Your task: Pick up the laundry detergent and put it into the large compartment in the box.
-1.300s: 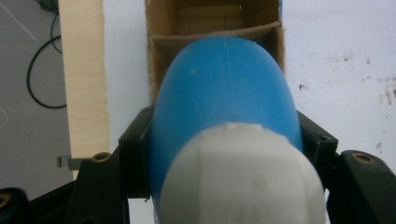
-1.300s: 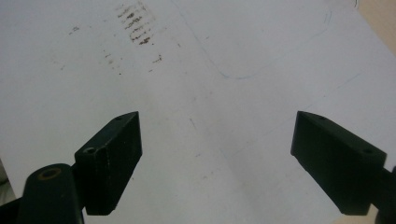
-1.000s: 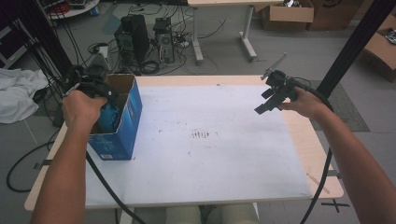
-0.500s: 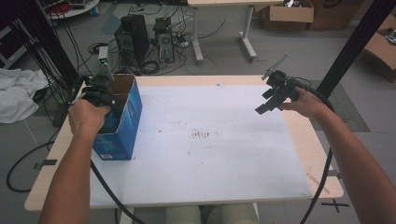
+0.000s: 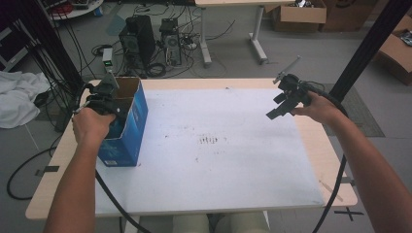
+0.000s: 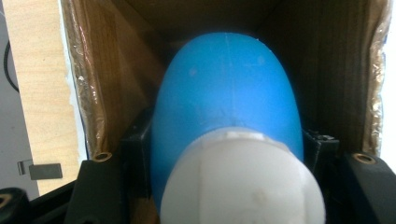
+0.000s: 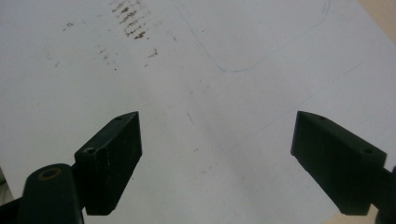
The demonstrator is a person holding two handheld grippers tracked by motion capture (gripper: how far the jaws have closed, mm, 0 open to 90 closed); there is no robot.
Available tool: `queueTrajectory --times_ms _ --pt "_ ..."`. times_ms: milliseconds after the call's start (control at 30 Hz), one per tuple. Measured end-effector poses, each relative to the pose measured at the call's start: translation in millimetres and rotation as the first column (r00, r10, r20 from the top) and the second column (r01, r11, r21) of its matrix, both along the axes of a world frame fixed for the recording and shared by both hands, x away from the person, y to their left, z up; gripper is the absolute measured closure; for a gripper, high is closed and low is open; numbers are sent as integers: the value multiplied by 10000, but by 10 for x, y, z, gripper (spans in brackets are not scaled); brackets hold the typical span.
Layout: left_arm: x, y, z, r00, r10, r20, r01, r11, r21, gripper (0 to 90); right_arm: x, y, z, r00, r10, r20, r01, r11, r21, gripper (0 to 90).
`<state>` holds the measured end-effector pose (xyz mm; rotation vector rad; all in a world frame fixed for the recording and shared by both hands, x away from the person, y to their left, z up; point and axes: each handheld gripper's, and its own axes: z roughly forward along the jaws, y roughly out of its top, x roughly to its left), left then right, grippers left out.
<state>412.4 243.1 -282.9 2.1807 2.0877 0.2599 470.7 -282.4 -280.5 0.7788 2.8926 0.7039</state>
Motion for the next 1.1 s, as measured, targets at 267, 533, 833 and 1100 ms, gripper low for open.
queueTrajectory --times_ms 267,533,833,1100 --pt "-8 38 -6 10000 87 10 -87 9998 -185 373 -4 11 -8 10000 60 1 -60 10000 -36 163" --pt "-6 49 -7 9997 195 109 -192 9993 -314 349 -4 22 -12 10000 76 -4 -77 10000 -29 163" --pt "-3 42 0 9998 200 39 -199 9995 -250 327 -14 18 -8 10000 47 -29 -48 10000 -37 163" --pt "-8 38 49 9997 202 130 -199 9995 -239 318 -19 18 2 10000 89 -7 -89 10000 -38 165"
